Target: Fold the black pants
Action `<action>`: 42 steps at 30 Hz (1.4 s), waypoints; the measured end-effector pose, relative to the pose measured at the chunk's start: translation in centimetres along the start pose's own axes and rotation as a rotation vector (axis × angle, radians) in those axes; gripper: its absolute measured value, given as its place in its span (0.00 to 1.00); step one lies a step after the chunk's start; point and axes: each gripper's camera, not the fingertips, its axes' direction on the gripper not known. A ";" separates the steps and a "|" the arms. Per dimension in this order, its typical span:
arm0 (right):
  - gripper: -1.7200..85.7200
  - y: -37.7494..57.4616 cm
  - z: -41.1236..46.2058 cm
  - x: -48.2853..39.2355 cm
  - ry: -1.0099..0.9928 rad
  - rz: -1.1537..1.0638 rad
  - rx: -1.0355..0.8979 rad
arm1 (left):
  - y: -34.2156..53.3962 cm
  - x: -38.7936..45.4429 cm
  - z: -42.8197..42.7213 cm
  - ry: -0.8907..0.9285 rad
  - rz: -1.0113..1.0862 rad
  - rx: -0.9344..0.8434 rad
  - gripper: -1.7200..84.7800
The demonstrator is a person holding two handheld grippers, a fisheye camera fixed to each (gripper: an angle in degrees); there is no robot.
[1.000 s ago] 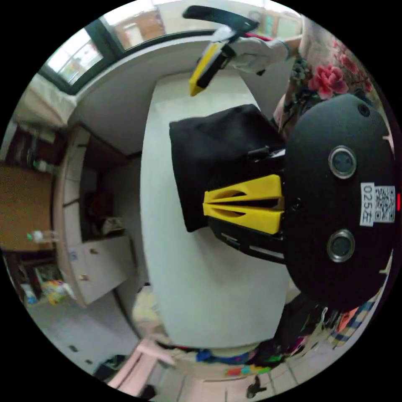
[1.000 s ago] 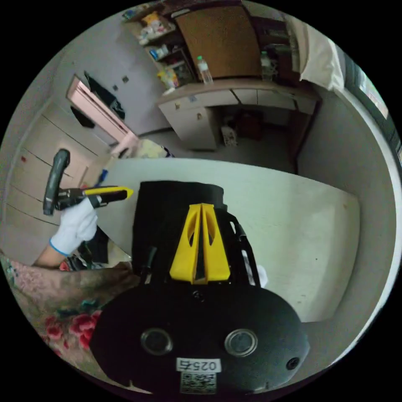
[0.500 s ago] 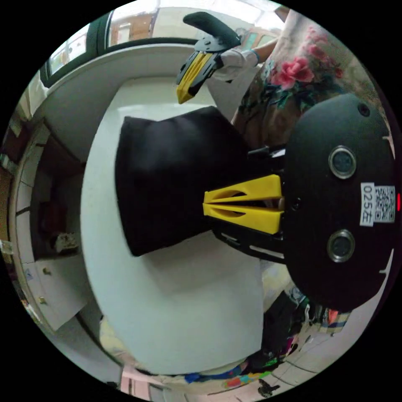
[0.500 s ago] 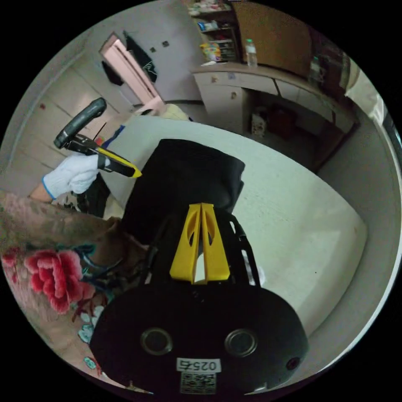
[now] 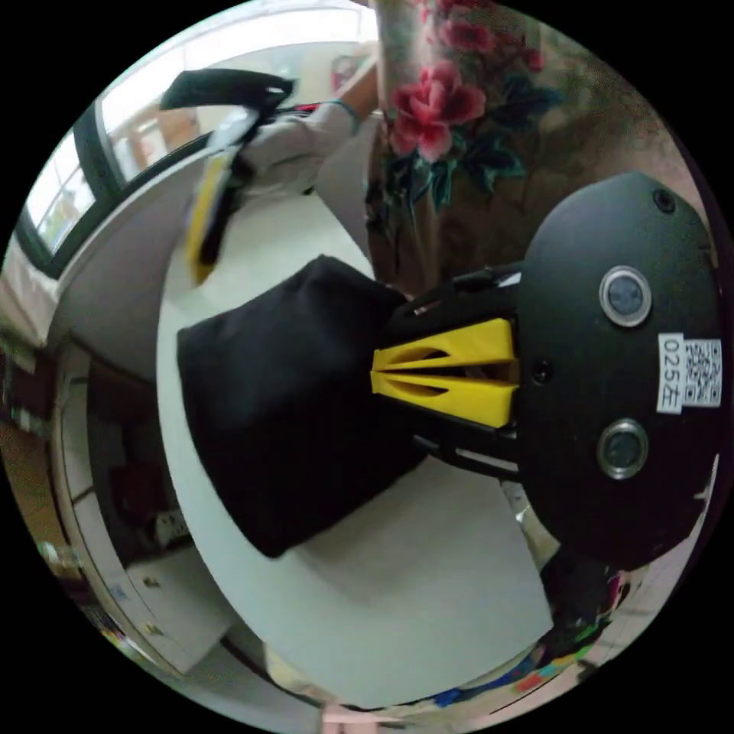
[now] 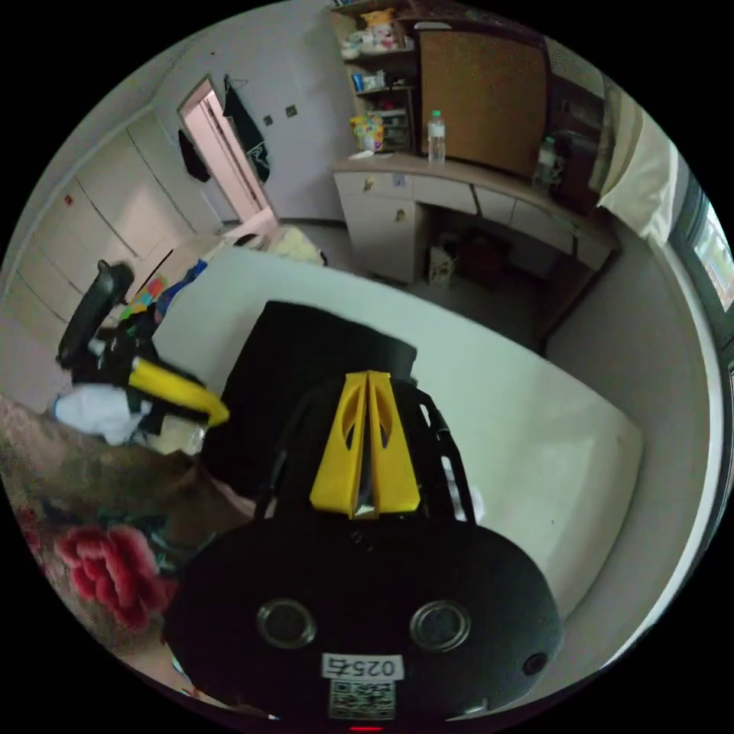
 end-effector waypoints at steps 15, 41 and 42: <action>0.01 -1.3 0.7 -0.9 -0.045 -0.019 0.015 | -10.1 3.6 1.7 -0.161 0.060 -0.030 0.01; 0.17 9.5 4.3 14.1 -0.575 0.158 -0.197 | -15.2 -5.9 -21.9 0.107 -0.587 0.362 0.14; 0.21 10.1 4.3 16.9 -0.630 0.256 -0.157 | -14.1 -6.7 -22.1 0.174 -0.618 0.345 0.15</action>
